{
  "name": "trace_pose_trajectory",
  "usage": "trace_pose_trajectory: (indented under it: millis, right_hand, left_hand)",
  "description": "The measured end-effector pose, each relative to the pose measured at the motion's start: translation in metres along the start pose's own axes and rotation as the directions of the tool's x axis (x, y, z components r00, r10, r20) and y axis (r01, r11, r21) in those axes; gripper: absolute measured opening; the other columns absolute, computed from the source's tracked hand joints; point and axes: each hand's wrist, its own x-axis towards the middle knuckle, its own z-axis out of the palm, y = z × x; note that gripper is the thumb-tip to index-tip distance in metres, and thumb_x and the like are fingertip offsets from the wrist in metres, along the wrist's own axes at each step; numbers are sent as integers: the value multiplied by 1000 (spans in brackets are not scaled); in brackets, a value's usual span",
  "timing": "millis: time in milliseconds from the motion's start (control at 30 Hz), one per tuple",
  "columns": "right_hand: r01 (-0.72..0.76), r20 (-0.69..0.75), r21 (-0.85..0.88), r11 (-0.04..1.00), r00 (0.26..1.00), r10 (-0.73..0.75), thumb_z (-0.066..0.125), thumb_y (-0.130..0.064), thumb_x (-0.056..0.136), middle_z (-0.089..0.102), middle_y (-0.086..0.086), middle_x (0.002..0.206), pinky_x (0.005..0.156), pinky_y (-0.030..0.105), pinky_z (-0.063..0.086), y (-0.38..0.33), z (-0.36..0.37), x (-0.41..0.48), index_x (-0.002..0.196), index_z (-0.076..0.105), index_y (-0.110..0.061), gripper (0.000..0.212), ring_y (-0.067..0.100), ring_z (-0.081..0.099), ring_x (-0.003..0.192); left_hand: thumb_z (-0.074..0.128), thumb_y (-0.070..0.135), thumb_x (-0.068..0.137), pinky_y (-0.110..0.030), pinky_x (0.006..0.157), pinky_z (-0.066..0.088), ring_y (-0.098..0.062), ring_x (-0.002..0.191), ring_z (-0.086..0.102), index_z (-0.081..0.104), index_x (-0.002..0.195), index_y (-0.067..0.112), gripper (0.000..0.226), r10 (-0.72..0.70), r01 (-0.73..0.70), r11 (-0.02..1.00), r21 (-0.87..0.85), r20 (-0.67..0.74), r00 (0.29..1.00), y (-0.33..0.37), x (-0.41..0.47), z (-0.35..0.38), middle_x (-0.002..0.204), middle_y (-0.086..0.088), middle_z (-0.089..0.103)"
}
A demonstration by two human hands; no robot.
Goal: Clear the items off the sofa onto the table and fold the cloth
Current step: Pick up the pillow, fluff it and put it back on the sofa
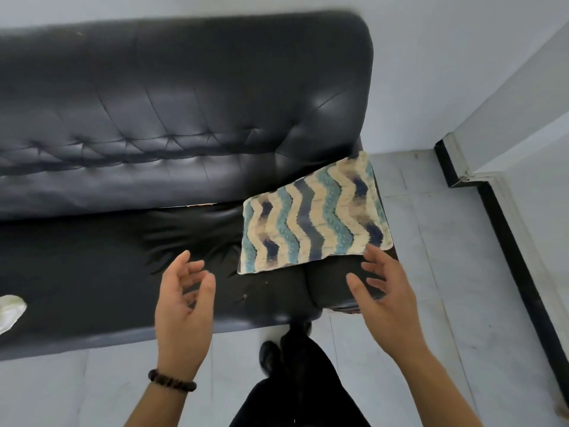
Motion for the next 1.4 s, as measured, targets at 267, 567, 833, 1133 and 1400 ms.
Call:
trace_pose_trajectory:
  millis: [267,567,833,1133,1400]
  right_hand:
    - [78,132,-156,985,990,-57,67,-28,92,50,-17,125,89,16,43,41,56,136,137,44,-36,51,-9,49,112]
    - [74,-6,-648,758,995,-102,47,-57,93,27,14,155,115,55,17,168,149,258,148,35,-26,65,34,21,145]
    - [-26,-179,-901,432,931,-317,43,-76,90,47,25,137,100,48,27,246,211,291,150,36,-19,83,42,46,120]
    - [22,-222,-678,735,946,-234,53,-54,97,60,10,100,85,44,34,196,226,290,107,58,-9,47,33,51,95]
    - [294,-153,-261,920,928,-340,46,-50,99,35,1,89,68,47,42,132,330,278,89,37,-17,36,28,43,79]
  left_hand:
    - [60,10,92,-9,82,47,-1,103,58,47,132,21,44,-43,41,999,34,55,998,-43,102,91,115,9,59]
    - [56,30,96,-29,99,42,-16,119,49,47,134,15,41,-101,65,975,213,162,982,-228,221,246,129,-2,47]
    - [42,47,98,-52,93,32,-37,108,48,58,120,15,42,33,-130,764,633,162,986,-358,243,359,116,-15,54]
    - [47,23,101,-41,71,41,-26,77,46,56,88,8,22,200,-199,926,322,31,979,-320,270,286,83,-3,55]
    - [45,18,102,-23,76,35,-18,84,43,55,93,-2,24,340,-258,920,295,-273,900,-296,312,145,91,-3,44]
